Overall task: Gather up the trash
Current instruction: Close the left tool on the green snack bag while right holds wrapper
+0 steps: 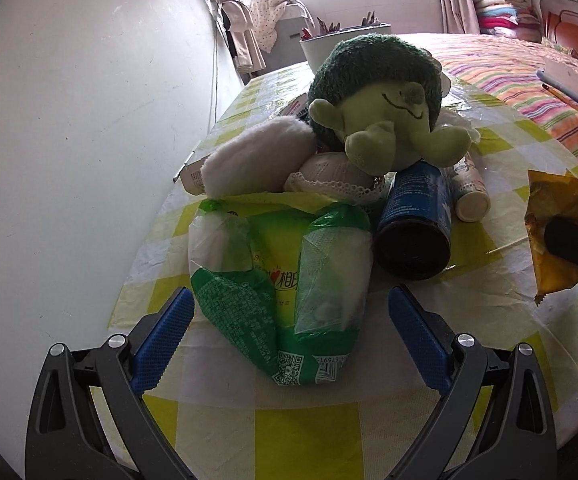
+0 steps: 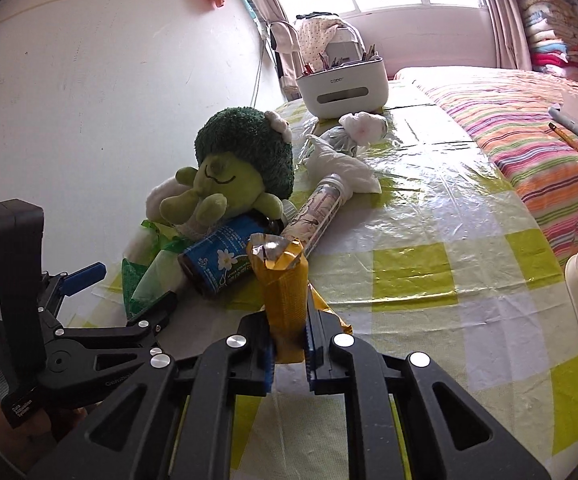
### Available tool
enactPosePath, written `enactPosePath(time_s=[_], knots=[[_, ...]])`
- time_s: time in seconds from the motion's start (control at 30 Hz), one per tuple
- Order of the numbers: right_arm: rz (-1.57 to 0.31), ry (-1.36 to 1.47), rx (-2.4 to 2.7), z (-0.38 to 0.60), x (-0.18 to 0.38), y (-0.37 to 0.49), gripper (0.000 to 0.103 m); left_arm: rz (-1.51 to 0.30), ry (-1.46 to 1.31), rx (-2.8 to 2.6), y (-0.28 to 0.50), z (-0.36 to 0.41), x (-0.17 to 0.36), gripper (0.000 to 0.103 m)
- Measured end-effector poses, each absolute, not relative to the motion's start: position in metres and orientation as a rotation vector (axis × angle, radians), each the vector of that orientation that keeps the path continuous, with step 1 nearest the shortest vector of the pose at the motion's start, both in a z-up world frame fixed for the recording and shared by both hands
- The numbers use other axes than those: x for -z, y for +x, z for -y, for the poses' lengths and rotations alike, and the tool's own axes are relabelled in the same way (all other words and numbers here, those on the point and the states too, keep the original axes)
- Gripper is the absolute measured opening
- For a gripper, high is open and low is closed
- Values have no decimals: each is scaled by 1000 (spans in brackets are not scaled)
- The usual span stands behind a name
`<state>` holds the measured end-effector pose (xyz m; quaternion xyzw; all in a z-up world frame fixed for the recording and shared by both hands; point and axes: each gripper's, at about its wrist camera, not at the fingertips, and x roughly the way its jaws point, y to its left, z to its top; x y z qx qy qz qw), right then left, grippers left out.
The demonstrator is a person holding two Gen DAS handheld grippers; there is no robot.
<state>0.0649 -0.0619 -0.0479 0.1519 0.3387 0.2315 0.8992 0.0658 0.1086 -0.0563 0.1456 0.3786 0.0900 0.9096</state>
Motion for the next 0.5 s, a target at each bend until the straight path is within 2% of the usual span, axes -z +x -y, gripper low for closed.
enactPosePath(time_s=[0.1, 0.23, 0.3, 0.37, 0.43, 0.5], knots=[[-695, 336, -474, 67, 49, 60, 11, -807, 325, -192, 74, -103, 63, 94], [-663, 362, -470, 72, 46, 52, 11, -834, 305, -186, 83, -106, 70, 50], [-643, 373, -464, 75, 45, 45, 11, -848, 278, -159, 86, -108, 71, 34], [-625, 377, -459, 78, 44, 38, 11, -840, 277, -182, 85, -110, 71, 30], [-604, 371, -449, 82, 42, 32, 11, -820, 273, -200, 82, -110, 70, 20], [-579, 370, -437, 86, 39, 29, 11, -776, 253, -214, 78, -111, 63, 16]])
